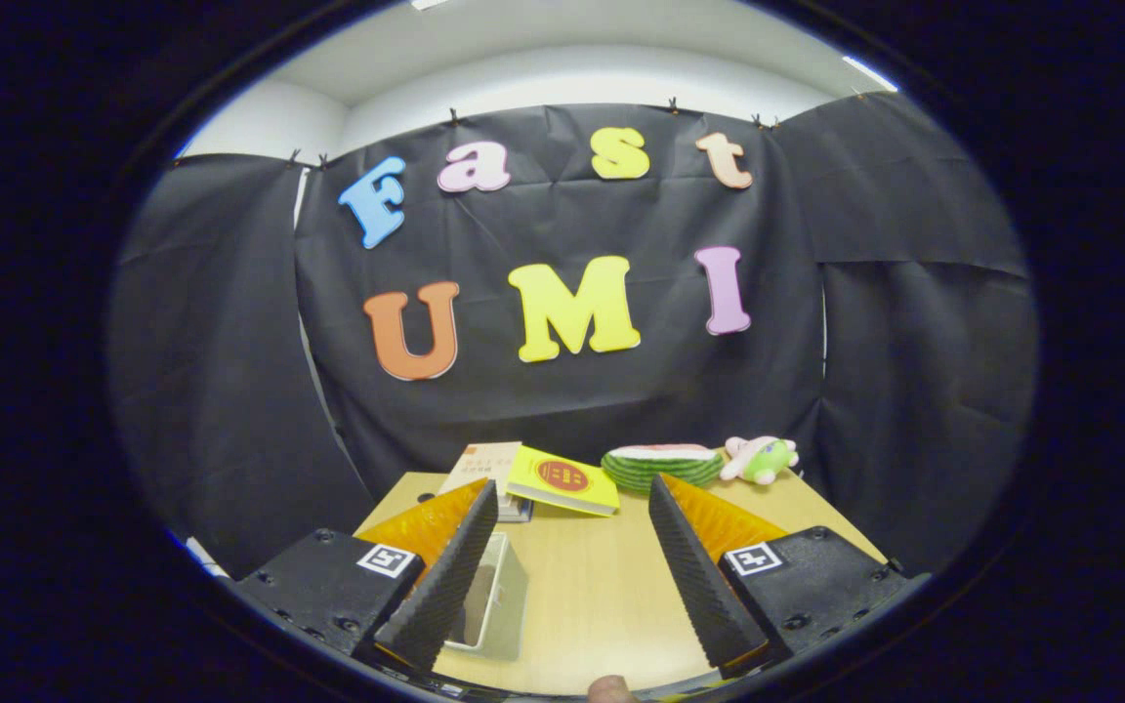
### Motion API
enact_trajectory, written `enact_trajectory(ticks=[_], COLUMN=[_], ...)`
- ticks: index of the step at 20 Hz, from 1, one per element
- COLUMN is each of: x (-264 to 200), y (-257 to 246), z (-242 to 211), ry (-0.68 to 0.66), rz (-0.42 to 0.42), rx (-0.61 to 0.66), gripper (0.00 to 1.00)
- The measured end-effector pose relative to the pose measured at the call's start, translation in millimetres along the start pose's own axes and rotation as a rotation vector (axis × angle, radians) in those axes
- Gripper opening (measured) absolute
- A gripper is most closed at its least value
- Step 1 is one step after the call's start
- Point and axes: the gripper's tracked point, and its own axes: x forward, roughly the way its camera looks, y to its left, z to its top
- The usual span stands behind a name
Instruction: Open the storage box then place both shoes into the box .Put the left shoe in first, then the right shoe, with the right side of both shoes facing outward in a uniform manner.
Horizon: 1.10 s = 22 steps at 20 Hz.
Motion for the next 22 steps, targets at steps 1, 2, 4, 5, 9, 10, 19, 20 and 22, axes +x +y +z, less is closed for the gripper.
enact_trajectory(ticks=[1,2,4,5,9,10,19,20,22], x=[-10.2,-18.8,-37.2,-46.3,-77.8,-84.6,-104.4,-103.7,-102.5], y=[-2.5,-3.0,1.0,6.2,12.3,15.7,31.1,31.3,30.2], z=[-3.1,-2.4,-4.8,-9.5,-24.8,-29.3,-81.1,-83.4,-86.3], ry=[-0.018,-0.038,-0.077,-0.09,-0.15,-0.161,-0.18,-0.179,-0.173], rz=[0.0,0.005,0.029,0.051,0.075,0.08,0.079,0.08,0.079], rx=[-0.004,-0.012,-0.019,-0.02,-0.03,-0.042,-0.038,-0.037,-0.037], gripper=[1.0,1.0,1.0,1.0,1.0,1.0,1.0,1.0,1.0])
